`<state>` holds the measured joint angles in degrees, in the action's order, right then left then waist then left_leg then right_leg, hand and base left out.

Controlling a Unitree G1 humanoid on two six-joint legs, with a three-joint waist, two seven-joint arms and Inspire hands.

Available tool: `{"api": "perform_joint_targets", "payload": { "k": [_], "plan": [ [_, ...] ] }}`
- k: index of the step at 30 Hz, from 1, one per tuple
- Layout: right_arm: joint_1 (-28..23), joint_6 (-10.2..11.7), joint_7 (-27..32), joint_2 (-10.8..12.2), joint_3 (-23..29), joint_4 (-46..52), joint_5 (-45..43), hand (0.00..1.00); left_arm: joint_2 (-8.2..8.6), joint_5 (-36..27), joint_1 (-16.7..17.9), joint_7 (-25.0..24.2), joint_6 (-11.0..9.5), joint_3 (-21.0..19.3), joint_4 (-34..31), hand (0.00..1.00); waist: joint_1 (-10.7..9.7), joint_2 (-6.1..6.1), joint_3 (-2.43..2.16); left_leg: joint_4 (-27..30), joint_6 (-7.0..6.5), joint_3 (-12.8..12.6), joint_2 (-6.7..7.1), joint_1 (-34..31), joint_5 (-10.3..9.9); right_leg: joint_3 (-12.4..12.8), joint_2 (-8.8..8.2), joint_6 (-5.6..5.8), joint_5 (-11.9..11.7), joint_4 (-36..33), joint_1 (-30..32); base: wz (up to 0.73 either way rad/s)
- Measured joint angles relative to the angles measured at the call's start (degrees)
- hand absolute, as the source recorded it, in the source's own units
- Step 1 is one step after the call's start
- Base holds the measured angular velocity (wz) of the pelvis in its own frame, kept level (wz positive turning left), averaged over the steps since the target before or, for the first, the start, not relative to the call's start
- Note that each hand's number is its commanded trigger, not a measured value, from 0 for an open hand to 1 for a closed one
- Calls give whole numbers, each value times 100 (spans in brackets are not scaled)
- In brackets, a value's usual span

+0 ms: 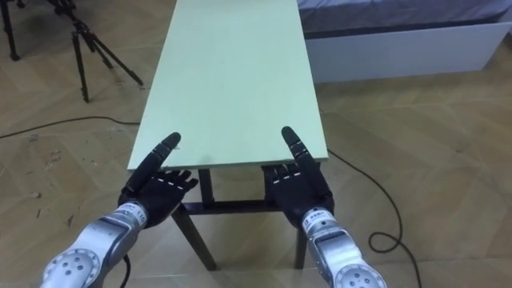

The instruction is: Move table with human

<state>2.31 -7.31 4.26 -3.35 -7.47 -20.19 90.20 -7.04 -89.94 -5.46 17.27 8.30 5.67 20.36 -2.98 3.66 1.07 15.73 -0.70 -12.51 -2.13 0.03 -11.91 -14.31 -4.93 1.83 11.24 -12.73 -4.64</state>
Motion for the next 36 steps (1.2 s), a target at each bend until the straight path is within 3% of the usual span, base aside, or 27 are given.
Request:
{"api": "perform_joint_targets", "payload": {
  "k": [2, 5, 8, 14, 15, 16, 17, 22, 28, 31, 35, 36],
  "plan": [
    [0, 15, 83, 16, -1, 42, 0, 0, 14, -49, 0, 128, -37, -1, -64, 0, -1, -3, 1, 0, 0, -2, 0, 1, 0, 7, 0, 0, 0, 0, 2, 0],
    [2, 24, 217, 20, 0, 102, 1, 0, 204, -50, 0, 322, -191, -103, -147, 0, 5, -16, 4, -6, 0, -2, 3, 10, 0, 15, -2, 0, 0, -6, 7, 0],
    [9, 24, 262, 23, 0, 112, 1, 0, 219, -75, 0, 455, -201, -142, -249, 0, 16, -72, 27, -6, 2, -1, -2, 11, 2, 18, 4, 0, 0, -6, 22, 0],
    [43, 24, 329, 35, 0, 112, 0, 0, 220, -75, 0, 512, -235, -156, -350, 0, 33, -163, 25, 0, 1, 0, 2, -37, 2, 27, 2, 0, 0, -8, 74, 0],
    [44, 24, 330, 39, 0, 112, 1, 78, 220, -76, 0, 512, -235, -159, -350, 65, 30, -163, 25, 0, 1, -1, 2, -37, 2, 28, 2, 0, 0, -9, 74, 0],
    [43, 24, 330, 41, 0, 112, 1, 100, 220, -76, 0, 512, -235, -159, -350, 95, 31, -163, 25, 0, 1, -1, 0, -36, 2, 26, 2, 0, 0, -10, 77, 0],
    [43, 24, 330, 42, 0, 112, 1, 100, 220, -76, 0, 513, -235, -159, -350, 100, 31, -163, 25, 0, 1, 0, -1, -36, 2, 25, 3, 0, 0, -10, 79, 0],
    [47, 93, 459, 96, -3, 117, -11, 100, 368, -69, 1, 606, -422, -158, -350, 100, 33, -163, 24, -7, 1, -1, 2, -36, 2, 20, 2, 0, 0, -10, 73, 0],
    [50, 258, 1142, 102, -8, 56, -62, 100, 572, -51, 16, 656, -428, -156, -299, 100, 198, -169, 26, -118, 7, 14, 15, -22, 6, 31, 3, 0, 0, 6, 96, 0],
    [36, 256, 1153, 104, -50, 67, -120, 100, 589, -50, 23, 719, -448, -157, -228, 100, 203, -193, 17, -233, 12, 41, 24, 29, 10, 120, 17, 0, 0, -14, 165, -14],
    [37, 321, 1156, 98, -62, 66, -258, 100, 628, -20, 49, 729, -446, -124, -199, 100, 244, -233, 14, -494, 23, 492, 77, 271, 21, 152, 25, 0, 1, -202, 174, -21],
    [33, 317, 1159, 106, -65, 34, -266, 100, 628, 84, 50, 733, -471, -92, -177, 100, 298, -205, 32, -548, 20, 908, -13, 381, 46, 174, 69, -31, 81, -577, 412, -42]
  ]
}}
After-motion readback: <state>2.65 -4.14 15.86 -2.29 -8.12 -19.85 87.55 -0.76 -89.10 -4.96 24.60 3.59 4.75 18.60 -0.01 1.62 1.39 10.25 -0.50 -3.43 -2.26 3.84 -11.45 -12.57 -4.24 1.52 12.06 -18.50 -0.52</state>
